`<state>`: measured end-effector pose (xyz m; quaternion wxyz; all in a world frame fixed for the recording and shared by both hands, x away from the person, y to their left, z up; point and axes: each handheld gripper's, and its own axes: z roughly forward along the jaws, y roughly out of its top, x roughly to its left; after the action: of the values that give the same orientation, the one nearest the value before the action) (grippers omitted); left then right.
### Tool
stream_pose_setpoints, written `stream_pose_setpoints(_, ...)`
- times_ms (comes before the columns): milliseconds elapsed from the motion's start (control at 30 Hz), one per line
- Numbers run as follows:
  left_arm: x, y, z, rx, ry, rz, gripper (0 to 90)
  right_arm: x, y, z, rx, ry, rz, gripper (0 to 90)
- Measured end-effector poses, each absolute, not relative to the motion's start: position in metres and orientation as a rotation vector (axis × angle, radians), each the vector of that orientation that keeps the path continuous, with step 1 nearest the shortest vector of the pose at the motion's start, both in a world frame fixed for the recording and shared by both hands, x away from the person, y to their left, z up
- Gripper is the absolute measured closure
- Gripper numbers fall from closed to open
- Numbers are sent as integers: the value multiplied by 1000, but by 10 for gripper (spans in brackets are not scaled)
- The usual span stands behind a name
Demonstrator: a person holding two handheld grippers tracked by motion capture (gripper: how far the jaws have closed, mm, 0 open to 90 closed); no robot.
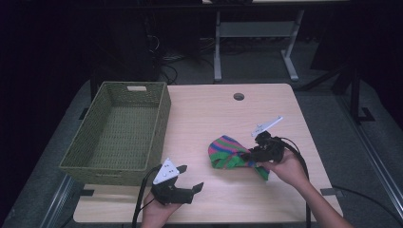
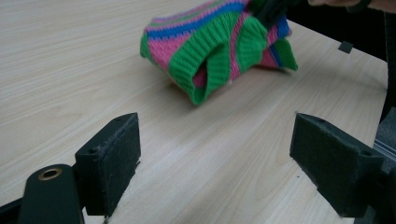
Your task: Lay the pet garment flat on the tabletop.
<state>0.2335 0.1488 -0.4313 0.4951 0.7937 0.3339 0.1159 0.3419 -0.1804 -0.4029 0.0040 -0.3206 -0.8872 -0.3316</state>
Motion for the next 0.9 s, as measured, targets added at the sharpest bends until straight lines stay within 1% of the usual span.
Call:
stream_pose_setpoints(233,233,149,-431,1918,814,281,159,331,-168,-425,-969,-2774,-1003,738)
stream_pose_setpoints(433,233,149,-431,1923,811,282,159,329,-165,-430,-972,-2762,-975,716)
stream_pose_setpoints(500,233,149,-431,1920,810,283,159,328,-165,-431,-967,-2763,-973,688)
stream_pose_setpoints(533,233,149,-431,1919,811,284,159,328,-165,-431,-967,-2763,-973,688)
stream_pose_setpoints(567,233,149,-431,1918,811,285,159,327,-165,-431,-969,-2762,-974,675)
stream_pose_setpoints(633,233,150,-431,1919,812,285,159,325,-165,-433,-975,-2723,-989,593)
stream_pose_setpoints(733,233,150,-431,1919,812,283,159,321,-163,-436,-967,-2727,-984,572)
stream_pose_setpoints(900,233,149,-431,1923,808,283,159,315,-159,-441,-935,-2735,-950,474)
